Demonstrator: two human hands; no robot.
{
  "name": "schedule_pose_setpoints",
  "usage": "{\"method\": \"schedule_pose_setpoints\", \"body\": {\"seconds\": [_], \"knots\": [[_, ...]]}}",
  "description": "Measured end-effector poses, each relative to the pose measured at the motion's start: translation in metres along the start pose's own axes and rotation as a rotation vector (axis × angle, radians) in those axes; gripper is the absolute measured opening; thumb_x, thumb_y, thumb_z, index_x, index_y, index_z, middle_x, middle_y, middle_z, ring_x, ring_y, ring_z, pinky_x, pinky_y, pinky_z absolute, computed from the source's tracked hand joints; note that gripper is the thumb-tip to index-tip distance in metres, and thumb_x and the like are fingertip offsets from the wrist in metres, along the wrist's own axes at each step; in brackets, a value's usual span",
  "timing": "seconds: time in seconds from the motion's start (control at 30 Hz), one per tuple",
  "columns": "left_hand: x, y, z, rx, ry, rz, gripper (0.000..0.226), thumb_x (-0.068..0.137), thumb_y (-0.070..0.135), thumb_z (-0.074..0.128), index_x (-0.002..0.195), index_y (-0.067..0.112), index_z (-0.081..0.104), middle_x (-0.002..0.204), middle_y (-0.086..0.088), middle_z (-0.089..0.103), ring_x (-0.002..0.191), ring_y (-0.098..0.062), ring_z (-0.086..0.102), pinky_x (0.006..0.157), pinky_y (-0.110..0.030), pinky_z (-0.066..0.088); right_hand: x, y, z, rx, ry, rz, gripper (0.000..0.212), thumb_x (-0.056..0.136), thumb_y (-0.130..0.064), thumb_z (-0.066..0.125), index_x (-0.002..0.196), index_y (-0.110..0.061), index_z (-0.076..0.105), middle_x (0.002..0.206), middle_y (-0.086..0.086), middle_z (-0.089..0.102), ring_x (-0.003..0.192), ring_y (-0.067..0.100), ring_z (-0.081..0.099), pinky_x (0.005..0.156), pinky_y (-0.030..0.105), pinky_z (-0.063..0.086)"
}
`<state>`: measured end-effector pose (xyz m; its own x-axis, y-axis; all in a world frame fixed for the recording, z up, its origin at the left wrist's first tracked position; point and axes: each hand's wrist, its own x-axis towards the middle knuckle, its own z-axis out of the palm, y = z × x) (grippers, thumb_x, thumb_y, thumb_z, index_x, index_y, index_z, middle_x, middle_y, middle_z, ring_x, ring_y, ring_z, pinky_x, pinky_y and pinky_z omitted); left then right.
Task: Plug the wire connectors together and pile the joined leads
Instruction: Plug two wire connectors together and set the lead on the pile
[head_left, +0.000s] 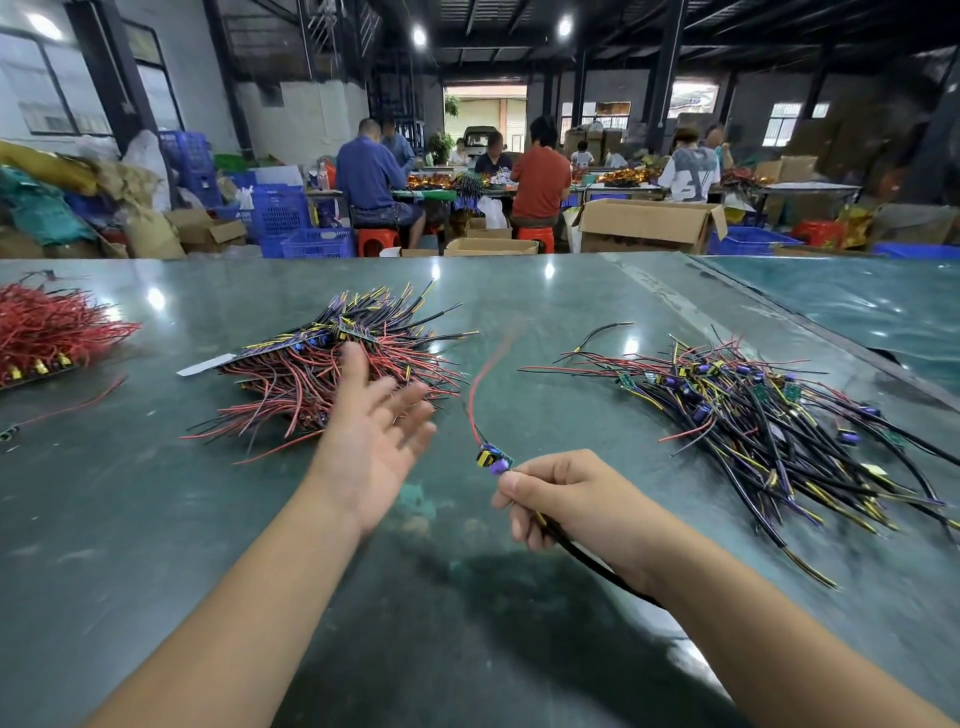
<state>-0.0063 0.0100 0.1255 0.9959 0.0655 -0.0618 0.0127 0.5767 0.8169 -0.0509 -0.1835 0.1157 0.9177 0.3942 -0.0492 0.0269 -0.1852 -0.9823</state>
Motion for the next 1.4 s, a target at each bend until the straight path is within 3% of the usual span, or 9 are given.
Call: {"method": "schedule_pose_setpoints", "body": {"seconds": [0.07,0.17,0.37,0.5,0.7,0.8,1.1,1.23,1.4], "knots": [[-0.009,-0.014,0.008,0.212,-0.201,-0.128,0.061,0.066,0.056,0.062,0.109,0.012,0.060,0.085,-0.002,0.069,0.072,-0.012,0.064,0.064,-0.024,0.055,0.001,0.000,0.000,0.009,0.009,-0.009,0.024,0.097,-0.018,0.052,0.079,-0.010,0.065,0.058,0.000,0.062,0.048,0.009,0.051,0.049,0.017,0.038],[-0.019,-0.033,0.013,0.422,-0.394,-0.086,0.031,0.065,0.033,0.071,0.088,0.012,0.074,0.073,-0.001,0.067,0.066,-0.007,0.063,0.065,-0.020,0.054,0.001,0.002,0.000,0.005,0.012,0.000,0.021,0.097,-0.019,0.053,0.083,-0.009,0.065,0.061,0.000,0.064,0.048,0.007,0.052,0.048,0.016,0.037],[-0.009,-0.028,0.009,0.377,-0.202,0.058,0.011,0.076,0.021,0.068,0.076,0.010,0.072,0.066,0.003,0.064,0.056,-0.003,0.055,0.056,-0.014,0.051,0.000,-0.001,-0.009,0.029,-0.038,0.096,0.022,0.098,-0.018,0.049,0.091,-0.007,0.066,0.066,0.000,0.069,0.051,0.008,0.057,0.050,0.016,0.043],[-0.003,-0.021,0.005,0.312,-0.055,0.087,0.012,0.087,0.014,0.062,0.076,0.009,0.066,0.061,0.004,0.063,0.051,-0.004,0.058,0.052,-0.015,0.053,0.000,-0.001,-0.016,-0.095,-0.009,0.039,0.027,0.100,-0.017,0.045,0.096,-0.001,0.067,0.064,-0.002,0.065,0.041,0.008,0.043,0.043,0.016,0.034],[0.005,-0.011,-0.004,0.190,0.059,0.173,0.015,0.090,0.010,0.060,0.076,0.005,0.064,0.059,0.004,0.062,0.051,-0.004,0.059,0.051,-0.016,0.053,-0.002,0.004,-0.021,-0.349,-0.037,0.034,0.033,0.101,-0.030,0.042,0.083,-0.019,0.067,0.053,-0.010,0.049,0.044,0.006,0.032,0.046,0.016,0.030],[0.008,-0.010,-0.007,0.152,0.096,0.216,0.017,0.091,0.008,0.059,0.074,0.005,0.064,0.058,0.005,0.063,0.051,-0.004,0.059,0.054,-0.017,0.054,0.003,0.006,-0.021,-0.704,0.089,-0.045,0.035,0.100,-0.035,0.040,0.073,-0.024,0.059,0.061,-0.006,0.045,0.049,0.005,0.036,0.051,0.018,0.031],[0.013,-0.016,-0.011,0.022,0.095,0.206,0.015,0.088,0.018,0.061,0.080,0.006,0.064,0.069,-0.001,0.064,0.059,-0.006,0.063,0.060,-0.017,0.055,0.009,0.015,-0.014,-0.764,0.375,-0.295,0.029,0.100,-0.035,0.040,0.078,-0.020,0.051,0.049,-0.012,0.046,0.053,0.001,0.046,0.055,0.013,0.036],[0.013,-0.011,-0.015,0.036,-0.091,0.092,0.041,0.076,0.038,0.063,0.104,0.008,0.062,0.088,-0.005,0.069,0.078,-0.016,0.069,0.070,-0.024,0.058,0.010,0.015,-0.032,-0.833,0.582,-0.388,0.030,0.097,-0.035,0.042,0.085,-0.010,0.055,0.055,-0.002,0.049,0.060,0.030,0.047,0.059,0.038,0.039],[0.017,-0.015,-0.020,0.332,0.009,0.202,0.013,0.093,0.013,0.057,0.105,0.011,0.064,0.086,-0.005,0.067,0.066,-0.006,0.064,0.063,-0.017,0.054,0.006,0.013,-0.090,-0.889,0.955,-0.349,0.032,0.098,-0.032,0.044,0.089,-0.008,0.062,0.072,0.020,0.064,0.068,0.041,0.059,0.060,0.041,0.043]]}}
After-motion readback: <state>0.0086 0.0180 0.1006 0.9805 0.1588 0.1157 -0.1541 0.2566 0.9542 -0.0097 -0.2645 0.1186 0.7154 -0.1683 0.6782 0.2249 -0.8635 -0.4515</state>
